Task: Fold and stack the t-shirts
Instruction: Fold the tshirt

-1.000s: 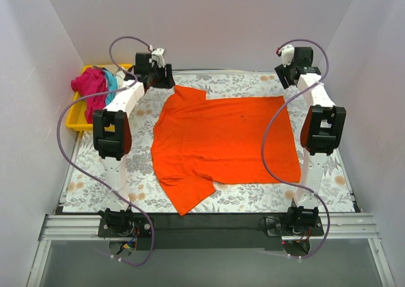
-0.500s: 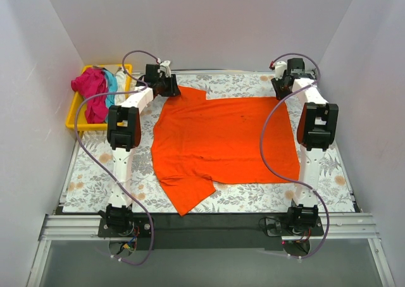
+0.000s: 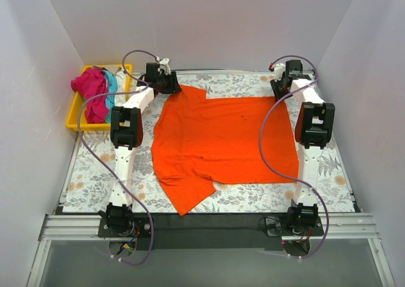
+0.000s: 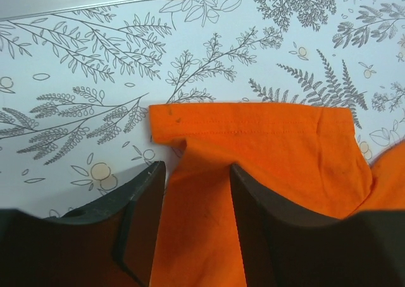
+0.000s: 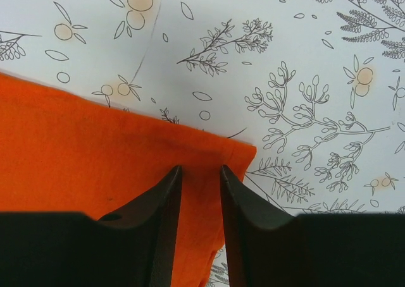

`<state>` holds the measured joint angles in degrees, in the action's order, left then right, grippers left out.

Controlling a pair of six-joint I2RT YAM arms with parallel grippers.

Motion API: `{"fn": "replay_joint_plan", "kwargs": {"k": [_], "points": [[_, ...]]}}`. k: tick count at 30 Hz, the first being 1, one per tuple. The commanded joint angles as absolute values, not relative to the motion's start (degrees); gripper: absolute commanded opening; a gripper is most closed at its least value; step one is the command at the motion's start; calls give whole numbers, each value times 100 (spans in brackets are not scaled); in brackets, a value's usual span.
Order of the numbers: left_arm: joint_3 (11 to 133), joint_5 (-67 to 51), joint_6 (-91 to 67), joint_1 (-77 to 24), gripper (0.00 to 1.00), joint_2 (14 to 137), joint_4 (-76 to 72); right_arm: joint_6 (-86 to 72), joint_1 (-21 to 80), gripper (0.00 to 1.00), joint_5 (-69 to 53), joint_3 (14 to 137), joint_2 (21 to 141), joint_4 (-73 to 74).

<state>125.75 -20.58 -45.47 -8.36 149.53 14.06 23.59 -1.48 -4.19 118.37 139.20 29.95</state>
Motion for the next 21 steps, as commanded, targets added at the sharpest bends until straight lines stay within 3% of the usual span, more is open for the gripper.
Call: {"fn": "replay_joint_plan", "kwargs": {"k": [1,5,6,9,21], "points": [[12666,-2451,-4509,-738,46,14652,1232,2224,-193,34,-509,12102,13852,2971],[12217,-2549,-4597,-738,54,14107,546,1899,-386,42,-826,12182,13588,2638],[12217,-2549,-4597,-738,56,14046,467,1855,-413,51,-861,12182,13527,2550],[12471,-2487,-4588,-738,64,14132,386,1802,-492,57,-940,12304,13587,2373],[12297,-2013,-4351,-879,69,14248,668,1758,-492,54,-1151,12200,13940,2408]]}}
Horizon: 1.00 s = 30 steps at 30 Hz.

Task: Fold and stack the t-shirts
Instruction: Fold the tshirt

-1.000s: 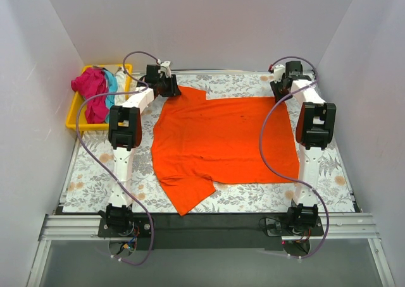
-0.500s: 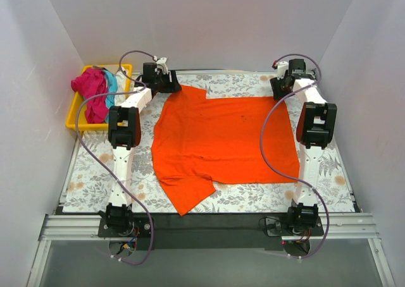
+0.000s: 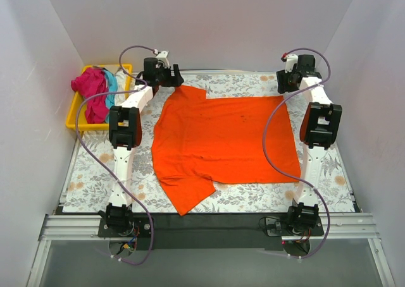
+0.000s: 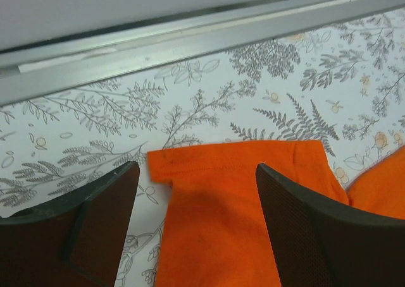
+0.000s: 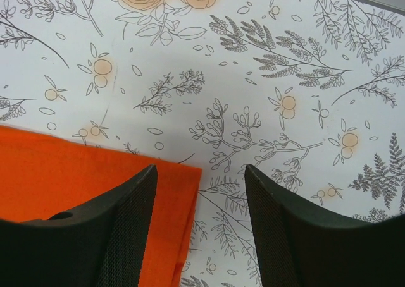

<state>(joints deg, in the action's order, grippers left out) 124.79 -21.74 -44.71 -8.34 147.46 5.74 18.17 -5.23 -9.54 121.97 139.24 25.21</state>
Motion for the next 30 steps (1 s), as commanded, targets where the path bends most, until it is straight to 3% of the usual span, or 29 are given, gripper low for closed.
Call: {"fn": "replay_joint_plan", "kwargs": {"k": [1,13,20,28,30], "points": [[12235,-1978,-4342,-879,69,14212,755,1775,-492,55,-1143,12164,13931,2400],[10758,-1609,-4052,-879,62,13210,1309,1934,-501,48,-1081,12155,14229,2610],[10757,-1635,-4017,-870,54,13288,1564,1925,-501,47,-1116,12278,14300,2698],[11206,-1617,-4008,-870,49,13658,1942,1916,-501,41,-1116,12472,14396,2812],[11241,-1608,-3999,-870,48,13676,1977,1925,-501,34,-1125,12498,14414,2821]]}}
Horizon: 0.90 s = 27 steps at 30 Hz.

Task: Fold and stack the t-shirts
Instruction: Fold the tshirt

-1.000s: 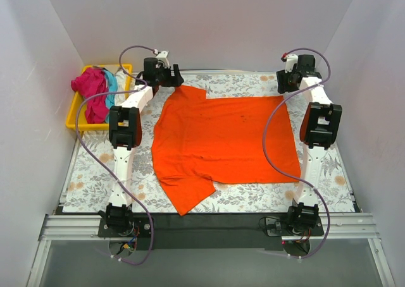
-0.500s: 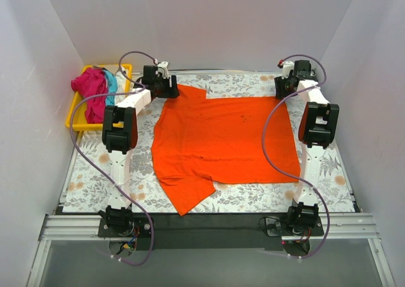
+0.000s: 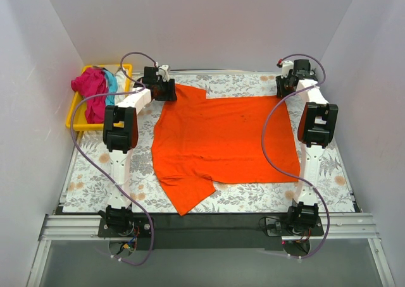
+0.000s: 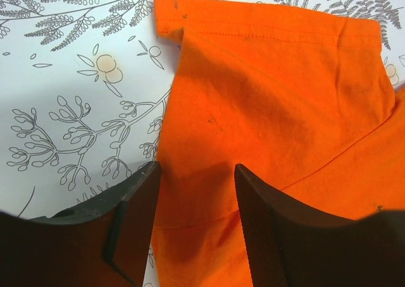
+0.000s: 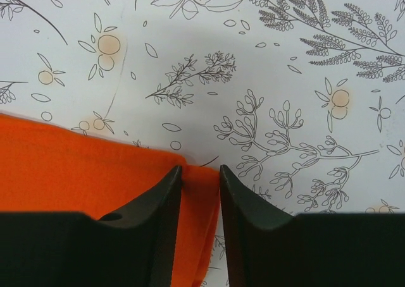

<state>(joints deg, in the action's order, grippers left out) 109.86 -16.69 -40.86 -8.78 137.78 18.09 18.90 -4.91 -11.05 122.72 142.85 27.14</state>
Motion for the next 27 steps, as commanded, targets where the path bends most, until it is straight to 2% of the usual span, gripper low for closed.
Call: {"fn": "replay_joint_plan", "kwargs": {"k": [1,3,6,8,9,15,17,18,20,21,23,24,27], "points": [[11259,-1582,-4008,-870,47,13676,1986,1925,-501,31,-1134,12498,14423,2821],[11276,-1573,-3999,-870,45,13684,2004,1934,-501,22,-1142,12498,14405,2830],[11320,-1521,-4008,-853,42,13702,2030,1969,-501,15,-1160,12515,14396,2813],[11408,-1521,-4025,-844,36,13746,2056,1969,-501,9,-1151,12542,14379,2830],[11434,-1538,-4051,-818,33,13763,2065,1969,-501,3,-1143,12542,14353,2821],[11864,-1661,-4078,-765,14,13948,2214,2083,-501,1,-1248,12393,14080,2821],[11944,-1740,-4069,-765,12,13975,2250,2196,-492,1,-1274,12340,13984,2813],[11988,-1766,-4069,-756,13,13983,2276,2232,-501,1,-1283,12331,13957,2813],[11980,-1802,-4061,-756,23,13992,2285,2328,-501,1,-1275,12322,13931,2839],[11988,-1845,-4026,-756,34,13992,2303,2373,-501,4,-1266,12314,13931,2839],[12006,-1802,-3990,-756,44,14001,2312,2452,-501,14,-1222,12287,13896,2839],[12023,-1810,-3903,-756,48,14018,2329,2530,-501,30,-1187,12270,13887,2856],[12111,-1819,-3841,-756,52,14071,2216,2601,-501,42,-1143,12252,13887,2839]]}}
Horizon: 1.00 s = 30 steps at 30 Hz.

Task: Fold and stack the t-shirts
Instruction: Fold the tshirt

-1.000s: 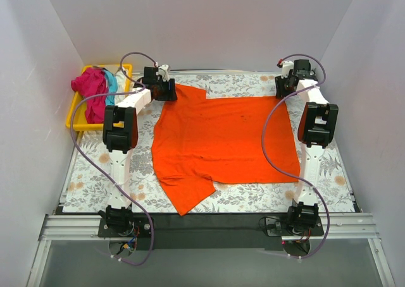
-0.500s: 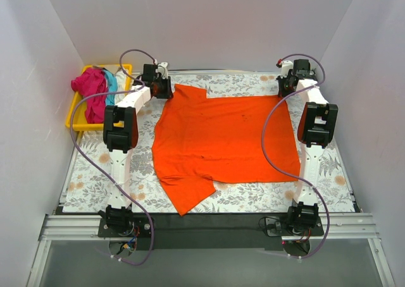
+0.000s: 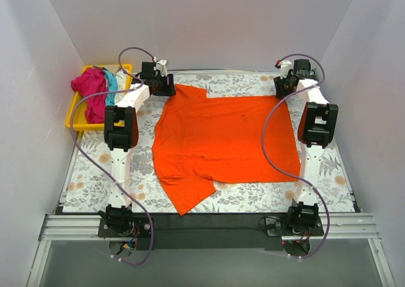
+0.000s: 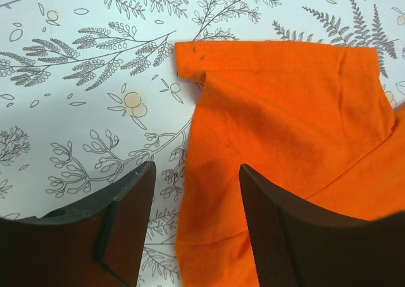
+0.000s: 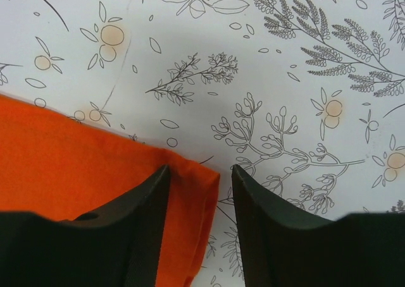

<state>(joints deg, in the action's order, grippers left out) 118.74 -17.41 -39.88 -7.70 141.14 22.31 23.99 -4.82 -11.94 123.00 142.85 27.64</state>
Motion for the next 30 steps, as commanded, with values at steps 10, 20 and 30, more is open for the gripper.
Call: {"fn": "replay_joint_plan", "kwargs": {"k": [10,20,30], "points": [[12884,-2312,-4578,-756,58,14686,1600,2531,-501,39,-1046,12410,14229,2839],[12999,-2224,-4764,-756,60,14959,1345,2241,-501,43,-1204,12612,14317,2830],[13096,-2048,-4843,-782,56,15143,1240,2092,-536,27,-1186,12674,14379,2777]]}}
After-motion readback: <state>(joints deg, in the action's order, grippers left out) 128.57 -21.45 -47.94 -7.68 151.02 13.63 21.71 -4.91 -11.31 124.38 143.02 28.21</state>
